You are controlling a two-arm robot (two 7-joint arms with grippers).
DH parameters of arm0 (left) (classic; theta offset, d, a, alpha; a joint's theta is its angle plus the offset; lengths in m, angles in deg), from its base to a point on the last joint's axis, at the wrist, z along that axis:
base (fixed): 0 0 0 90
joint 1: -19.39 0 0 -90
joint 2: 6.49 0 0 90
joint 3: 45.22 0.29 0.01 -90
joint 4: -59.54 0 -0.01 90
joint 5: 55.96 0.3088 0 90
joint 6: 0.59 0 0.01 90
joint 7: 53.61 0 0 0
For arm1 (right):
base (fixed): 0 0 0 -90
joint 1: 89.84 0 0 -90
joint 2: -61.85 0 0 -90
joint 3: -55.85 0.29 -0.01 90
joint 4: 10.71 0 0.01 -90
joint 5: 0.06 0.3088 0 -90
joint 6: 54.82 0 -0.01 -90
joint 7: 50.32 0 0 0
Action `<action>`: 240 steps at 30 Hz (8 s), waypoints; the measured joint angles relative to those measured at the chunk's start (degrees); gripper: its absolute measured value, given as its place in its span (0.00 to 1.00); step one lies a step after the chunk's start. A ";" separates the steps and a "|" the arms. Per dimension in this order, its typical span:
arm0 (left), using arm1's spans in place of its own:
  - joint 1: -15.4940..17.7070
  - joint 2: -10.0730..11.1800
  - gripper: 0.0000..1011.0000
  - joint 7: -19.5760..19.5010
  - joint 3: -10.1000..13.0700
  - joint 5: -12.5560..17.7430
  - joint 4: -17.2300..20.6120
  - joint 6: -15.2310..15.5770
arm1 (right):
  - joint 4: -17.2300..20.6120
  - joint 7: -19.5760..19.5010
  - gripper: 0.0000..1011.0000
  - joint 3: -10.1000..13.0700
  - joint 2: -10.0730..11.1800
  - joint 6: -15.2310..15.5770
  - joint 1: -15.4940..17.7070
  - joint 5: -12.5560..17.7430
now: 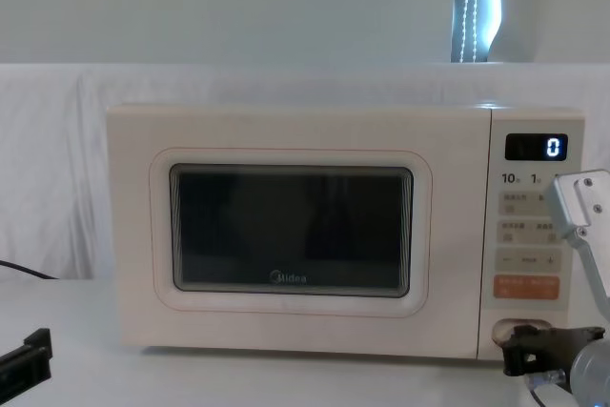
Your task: Press the button to open the microwave door with one hand; close the microwave door with the other hand.
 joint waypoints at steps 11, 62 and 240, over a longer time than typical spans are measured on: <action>0.00 0.00 0.99 0.00 0.00 0.00 0.00 0.00 | -1.64 -0.20 0.00 0.34 -0.19 -0.41 -1.32 0.21; 0.00 0.00 0.99 0.00 0.00 0.00 0.00 0.00 | -4.16 2.43 0.00 0.43 1.54 -3.33 -2.16 2.21; 0.00 0.00 0.00 0.00 0.01 0.00 0.00 0.00 | 24.61 4.49 0.99 6.00 5.75 -2.91 20.03 11.18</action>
